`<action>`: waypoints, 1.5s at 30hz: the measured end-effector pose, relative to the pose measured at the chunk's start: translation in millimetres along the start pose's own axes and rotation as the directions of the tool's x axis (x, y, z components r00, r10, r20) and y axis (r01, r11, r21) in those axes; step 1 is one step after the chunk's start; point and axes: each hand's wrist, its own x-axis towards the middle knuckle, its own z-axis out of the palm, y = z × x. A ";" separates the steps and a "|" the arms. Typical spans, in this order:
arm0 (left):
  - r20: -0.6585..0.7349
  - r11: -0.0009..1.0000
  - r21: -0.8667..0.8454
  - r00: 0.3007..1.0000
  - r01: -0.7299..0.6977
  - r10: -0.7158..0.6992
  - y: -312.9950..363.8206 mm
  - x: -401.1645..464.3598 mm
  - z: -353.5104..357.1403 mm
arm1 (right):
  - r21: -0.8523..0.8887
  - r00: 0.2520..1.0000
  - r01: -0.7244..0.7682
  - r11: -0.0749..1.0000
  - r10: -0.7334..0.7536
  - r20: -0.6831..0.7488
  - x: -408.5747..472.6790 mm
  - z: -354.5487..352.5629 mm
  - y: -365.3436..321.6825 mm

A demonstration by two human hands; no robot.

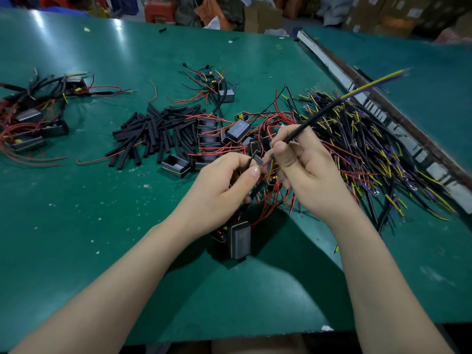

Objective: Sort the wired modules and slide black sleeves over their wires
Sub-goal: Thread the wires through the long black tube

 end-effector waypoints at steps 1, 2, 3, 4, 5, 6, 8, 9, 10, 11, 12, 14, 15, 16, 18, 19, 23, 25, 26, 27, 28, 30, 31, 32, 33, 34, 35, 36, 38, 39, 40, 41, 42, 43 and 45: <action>0.015 1.000 0.010 1.000 0.004 -0.004 0.7 0.5 -1.2 | 0.002 1.000 -0.004 1.000 0.004 0.023 -0.3 -0.7 0.1; 0.031 1.000 0.030 0.999 0.004 -0.005 1.5 1.2 -2.6 | 0.001 0.999 -0.010 1.000 0.010 0.044 -0.6 -1.4 0.0; 0.048 0.999 0.044 0.999 0.005 -0.007 2.2 1.7 -4.1 | -0.002 0.998 -0.015 1.000 0.015 0.058 -1.0 -1.6 0.1; 0.065 0.999 0.049 0.998 0.004 -0.008 3.1 2.0 -5.3 | -0.004 0.998 -0.018 1.000 0.018 0.065 -1.1 -1.5 0.0; 0.079 0.999 0.047 0.997 0.003 -0.007 4.0 1.9 -6.5 | 0.005 0.998 -0.025 1.000 0.025 0.063 -1.4 -0.6 -0.1; 0.091 0.999 0.044 0.996 0.000 -0.004 5.1 1.4 -7.1 | 0.029 0.998 -0.043 0.999 0.042 0.053 -1.7 0.4 -0.4; 0.106 1.000 0.022 0.994 -0.004 0.001 7.9 0.1 -6.6 | 0.095 0.996 -0.089 0.992 0.087 0.025 -2.4 1.6 -1.7; 0.109 1.000 -0.007 0.994 0.004 -0.004 8.8 -0.5 -6.2 | 0.123 0.995 -0.104 0.987 0.103 0.014 -2.8 1.6 -2.9; 0.110 0.999 -0.049 0.994 0.021 -0.015 9.1 -0.8 -5.9 | 0.151 0.994 -0.111 0.982 0.111 0.010 -3.0 1.2 -4.3; 0.109 0.994 -0.100 0.994 0.043 -0.032 9.4 -0.7 -5.8 | 0.178 0.994 -0.112 0.978 0.112 0.009 -3.3 0.3 -5.6; 0.105 0.986 -0.154 0.993 0.064 -0.048 9.7 -0.2 -5.8 | 0.200 0.994 -0.108 0.974 0.109 0.006 -3.2 -1.2 -7.1; 0.082 0.966 -0.237 0.993 0.106 -0.089 8.7 1.2 -5.7 | 0.206 0.995 -0.097 0.974 0.103 -0.016 -2.7 -3.9 -8.9; 0.067 0.957 -0.261 0.992 0.123 -0.109 8.0 1.6 -5.2 | 0.195 0.994 -0.092 0.977 0.101 -0.036 -2.4 -5.4 -9.2; 0.050 0.955 -0.266 0.991 0.129 -0.120 7.2 1.6 -4.3 | 0.182 0.993 -0.089 0.979 0.102 -0.065 -2.2 -6.8 -8.9; 0.012 0.984 -0.154 0.996 0.093 -0.092 4.4 1.0 -1.5 | 0.173 0.982 -0.096 0.980 0.121 -0.142 -2.2 -10.7 -8.0; 0.010 0.997 -0.055 0.998 0.060 -0.059 3.1 0.3 0.0 | 0.180 0.974 -0.102 0.978 0.136 -0.183 -2.5 -13.0 -7.4; -0.032 0.986 0.164 0.999 -0.008 0.013 -2.3 -0.5 2.6 | 0.194 0.955 -0.122 0.973 0.169 -0.245 -6.0 -15.8 -3.6; -0.096 0.977 0.211 0.995 -0.005 0.026 -4.8 0.8 0.6 | 0.185 0.960 -0.127 0.975 0.168 -0.225 -7.4 -13.1 -2.5; -0.120 0.971 0.240 0.992 -0.008 0.037 -5.9 1.4 -0.2 | 0.181 0.963 -0.133 0.975 0.170 -0.211 -7.7 -11.8 -2.5; -0.138 0.963 0.271 0.989 -0.008 0.047 -6.7 1.8 -0.6 | 0.176 0.964 -0.140 0.974 0.175 -0.199 -7.7 -10.9 -2.8; -0.151 0.954 0.299 0.987 -0.004 0.051 -7.4 2.0 -0.7 | 0.173 0.965 -0.146 0.974 0.179 -0.192 -7.5 -10.4 -3.2; -0.170 0.944 0.329 0.985 0.033 0.025 -8.4 2.2 -1.0 | 0.178 0.961 -0.152 0.972 0.187 -0.203 -7.2 -10.1 -3.4; -0.173 0.944 0.325 0.985 0.064 -0.008 -8.8 2.5 -1.2 | 0.184 0.957 -0.151 0.971 0.190 -0.217 -7.1 -10.2 -3.5; -0.172 0.946 0.309 0.984 0.097 -0.044 -9.4 3.0 -1.2 | 0.188 0.953 -0.150 0.971 0.193 -0.232 -6.9 -9.9 -3.2; -0.165 0.950 0.287 0.983 0.122 -0.076 -9.7 3.3 -1.4 | 0.191 0.950 -0.148 0.970 0.193 -0.244 -6.8 -9.3 -3.0; -0.152 0.955 0.262 0.983 0.138 -0.100 -9.8 3.7 -1.5 | 0.192 0.948 -0.146 0.970 0.193 -0.252 -6.8 -8.2 -2.7; -0.128 0.962 0.234 0.985 0.144 -0.116 -9.3 3.6 -1.9 | 0.191 0.947 -0.143 0.971 0.190 -0.257 -6.7 -7.1 -2.5; -0.097 0.969 0.200 0.987 0.143 -0.125 -8.4 3.5 -2.3 | 0.187 0.948 -0.138 0.973 0.184 -0.259 -6.7 -5.9 -2.4; -0.033 0.983 0.135 0.992 0.126 -0.123 -5.9 2.6 -2.7 | 0.178 0.953 -0.128 0.976 0.171 -0.251 -6.6 -4.3 -2.2; -0.004 0.987 0.117 0.994 0.110 -0.110 -4.4 1.9 -2.9 | 0.175 0.956 -0.125 0.977 0.166 -0.243 -6.5 -4.0 -2.3; 0.025 0.989 0.114 0.995 0.091 -0.094 -3.3 1.7 -3.1 | 0.173 0.958 -0.123 0.977 0.162 -0.236 -6.3 -3.8 -2.5; 0.055 0.990 0.120 0.995 0.076 -0.083 -2.2 1.5 -3.4 | 0.170 0.959 -0.122 0.978 0.160 -0.234 -6.3 -4.0 -2.6; 0.087 0.990 0.126 0.993 0.068 -0.079 -1.7 1.5 -3.7 | 0.168 0.959 -0.122 0.978 0.160 -0.235 -6.2 -4.0 -2.5; 0.120 0.989 0.128 0.989 0.067 -0.082 -1.5 1.3 -4.2 | 0.169 0.958 -0.122 0.978 0.161 -0.239 -6.2 -4.3 -2.5; 0.171 0.990 0.120 0.981 0.076 -0.096 -1.1 1.4 -4.9 | 0.172 0.956 -0.123 0.977 0.164 -0.244 -6.1 -5.0 -1.6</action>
